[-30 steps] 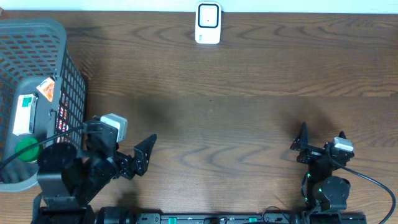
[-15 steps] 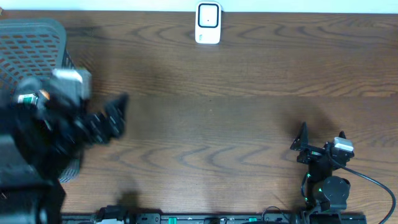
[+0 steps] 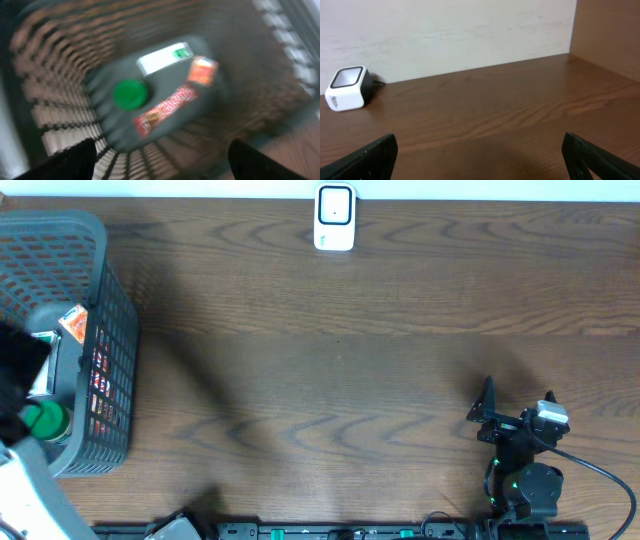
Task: Scan the item barcode
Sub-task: 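Move the left gripper over the basket toward the green-capped jar, then grasp the green-capped white jar with the left gripper and lift it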
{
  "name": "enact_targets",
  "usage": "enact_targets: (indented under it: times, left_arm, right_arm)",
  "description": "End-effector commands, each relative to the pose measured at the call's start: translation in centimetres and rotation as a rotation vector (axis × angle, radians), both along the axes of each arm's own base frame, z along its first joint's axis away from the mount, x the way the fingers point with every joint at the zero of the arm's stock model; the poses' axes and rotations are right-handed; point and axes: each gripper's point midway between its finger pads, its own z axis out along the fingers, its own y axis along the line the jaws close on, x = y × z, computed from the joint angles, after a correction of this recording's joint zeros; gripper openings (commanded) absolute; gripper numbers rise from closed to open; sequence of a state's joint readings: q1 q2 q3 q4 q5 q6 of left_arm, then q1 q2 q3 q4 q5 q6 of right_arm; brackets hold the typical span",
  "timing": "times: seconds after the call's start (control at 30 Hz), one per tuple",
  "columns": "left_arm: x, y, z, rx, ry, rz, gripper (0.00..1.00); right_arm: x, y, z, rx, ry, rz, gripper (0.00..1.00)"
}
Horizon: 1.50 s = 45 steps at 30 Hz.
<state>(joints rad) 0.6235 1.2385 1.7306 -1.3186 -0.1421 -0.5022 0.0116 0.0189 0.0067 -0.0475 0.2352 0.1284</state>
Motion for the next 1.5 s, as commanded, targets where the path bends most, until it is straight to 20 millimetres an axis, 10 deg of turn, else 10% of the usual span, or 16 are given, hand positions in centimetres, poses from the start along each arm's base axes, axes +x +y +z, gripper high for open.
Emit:
enact_targets:
  times: [0.0,0.7,1.47]
  left_arm:
    - [-2.6,3.1,-1.8,-0.097,-0.017,0.307,0.85]
    - [-0.6,9.2,-17.9,-0.392,0.283,0.465,0.85]
    - [2.0,8.9,-24.0,-0.421,0.373,0.373,0.85]
  right_arm:
    - [0.0,-0.1,-0.1,-0.006,0.005,-0.003,0.99]
    - [0.0,-0.1,-0.1,-0.006,0.005,-0.003,0.99]
    - [0.0,-0.1,-0.1,-0.006,0.005,-0.003,0.99]
